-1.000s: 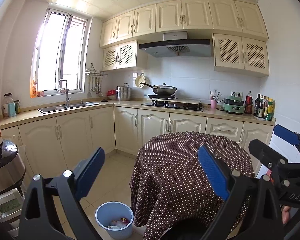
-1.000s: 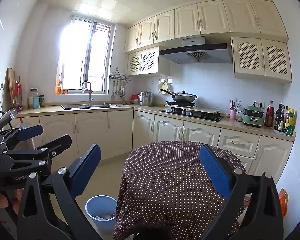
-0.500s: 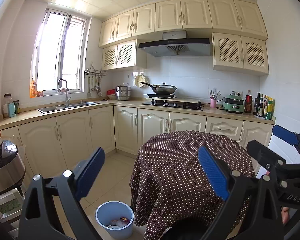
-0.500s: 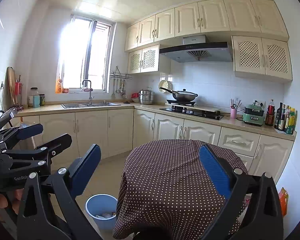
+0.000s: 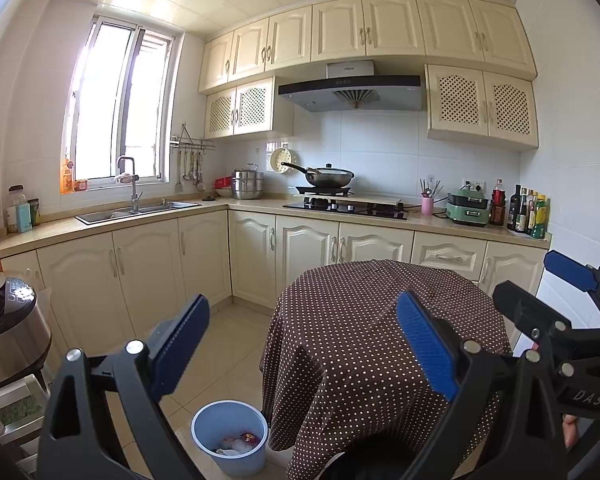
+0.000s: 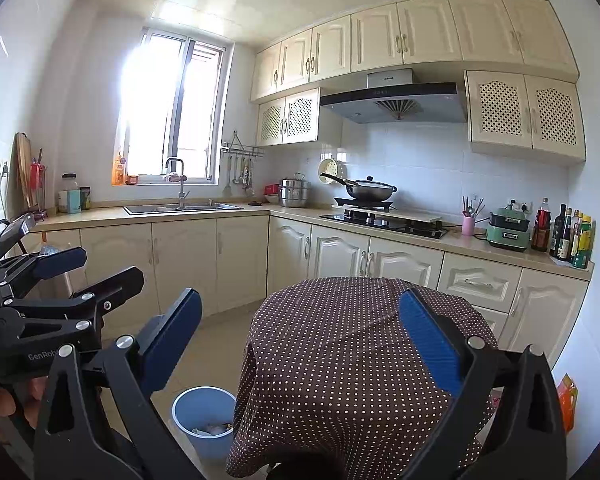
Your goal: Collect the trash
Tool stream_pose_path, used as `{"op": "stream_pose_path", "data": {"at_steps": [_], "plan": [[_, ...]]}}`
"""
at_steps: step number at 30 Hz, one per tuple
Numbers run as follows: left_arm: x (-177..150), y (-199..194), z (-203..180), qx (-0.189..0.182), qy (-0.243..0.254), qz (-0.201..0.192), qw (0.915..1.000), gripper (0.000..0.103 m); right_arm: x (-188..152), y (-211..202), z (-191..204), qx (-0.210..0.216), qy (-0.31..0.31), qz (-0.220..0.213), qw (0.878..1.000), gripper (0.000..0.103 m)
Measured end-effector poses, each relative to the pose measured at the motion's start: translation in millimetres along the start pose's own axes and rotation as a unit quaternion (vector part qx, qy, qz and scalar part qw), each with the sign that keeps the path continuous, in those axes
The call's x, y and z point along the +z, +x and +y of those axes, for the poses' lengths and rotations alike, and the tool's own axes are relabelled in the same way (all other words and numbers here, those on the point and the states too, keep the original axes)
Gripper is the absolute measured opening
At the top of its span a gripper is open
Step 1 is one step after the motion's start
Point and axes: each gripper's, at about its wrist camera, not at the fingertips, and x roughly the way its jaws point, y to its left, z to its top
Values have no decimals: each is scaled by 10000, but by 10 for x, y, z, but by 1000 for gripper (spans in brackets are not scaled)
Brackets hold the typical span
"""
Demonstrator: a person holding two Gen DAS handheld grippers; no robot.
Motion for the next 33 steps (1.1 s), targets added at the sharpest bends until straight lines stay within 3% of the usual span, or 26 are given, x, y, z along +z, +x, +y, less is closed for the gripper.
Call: {"op": "stream_pose_path", "data": {"at_steps": [33], "plan": [[4, 1, -18, -6, 5, 13, 10000, 93, -45, 42, -5, 37, 0, 31, 10000, 96]]}}
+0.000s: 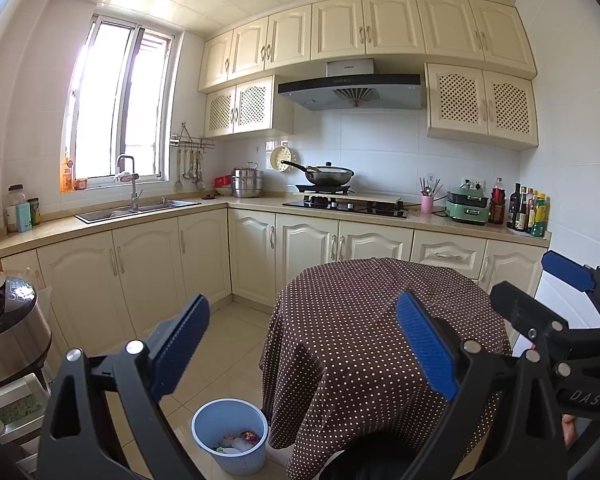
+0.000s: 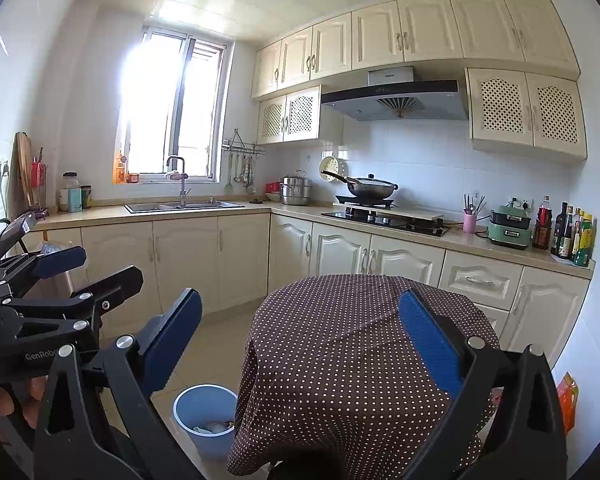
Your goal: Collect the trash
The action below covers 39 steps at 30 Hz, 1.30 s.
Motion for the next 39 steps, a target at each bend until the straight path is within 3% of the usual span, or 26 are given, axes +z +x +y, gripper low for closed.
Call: {"op": "stream_pose_path", "data": {"at_steps": [39], "plan": [[-51, 16, 25, -4, 26, 73, 10000, 93, 19, 23, 21, 126, -11, 61, 9999, 96]]}}
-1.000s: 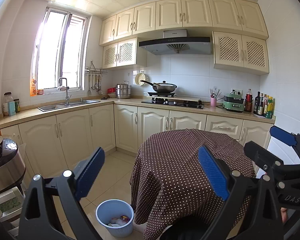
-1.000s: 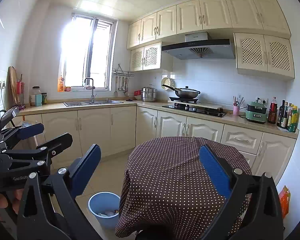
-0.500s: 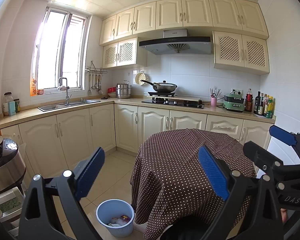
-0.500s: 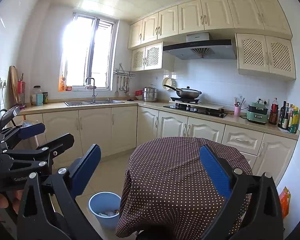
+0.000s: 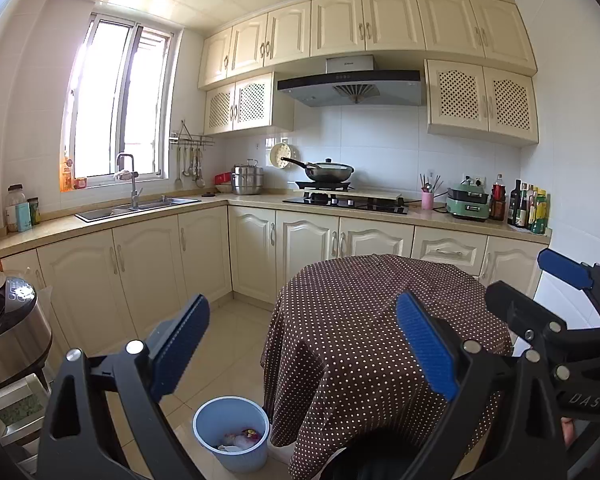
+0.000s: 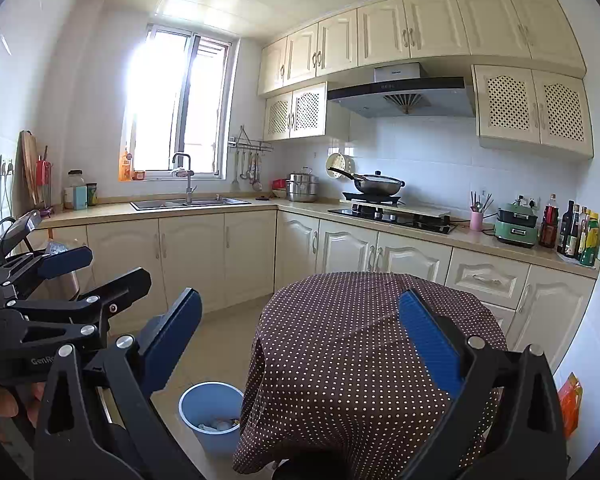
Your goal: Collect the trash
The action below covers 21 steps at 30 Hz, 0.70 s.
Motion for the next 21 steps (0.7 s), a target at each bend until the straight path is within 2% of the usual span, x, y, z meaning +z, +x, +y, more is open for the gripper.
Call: {"op": "stream_pose_path", "data": {"at_steps": [21], "plan": [[10, 7, 20, -4, -10, 37, 10000, 93, -9, 4, 0, 44, 49, 51, 10000, 96]]}}
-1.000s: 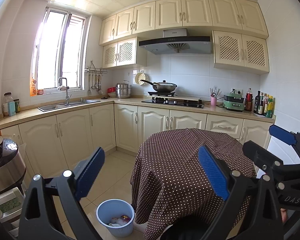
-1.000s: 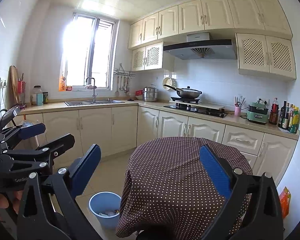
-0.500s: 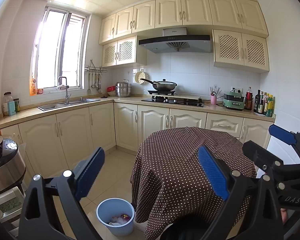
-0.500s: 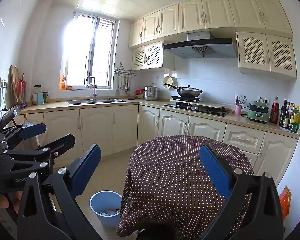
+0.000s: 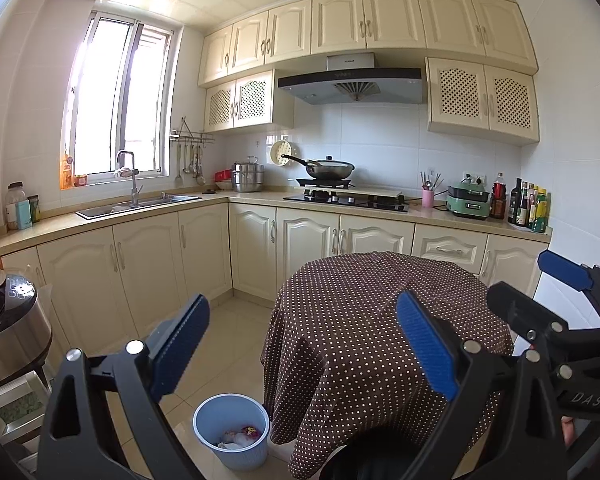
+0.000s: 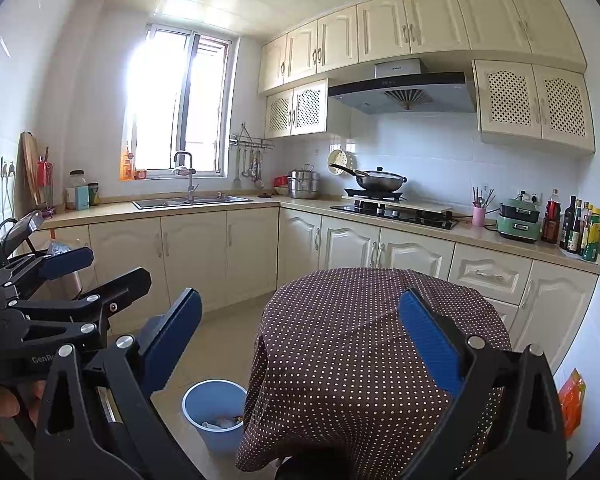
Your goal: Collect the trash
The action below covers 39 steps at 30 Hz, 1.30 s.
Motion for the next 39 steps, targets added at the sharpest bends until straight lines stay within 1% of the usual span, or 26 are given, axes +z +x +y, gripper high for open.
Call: {"op": "stream_pose_path", "data": {"at_steps": [24, 39], "plan": [[-9, 9, 9, 3, -4, 19, 10000, 93, -41, 10, -23, 82, 16, 41, 10000, 96], [-82, 30, 15, 7, -12, 50, 10000, 93, -47, 79, -18, 168, 31, 122, 9998, 96]]}}
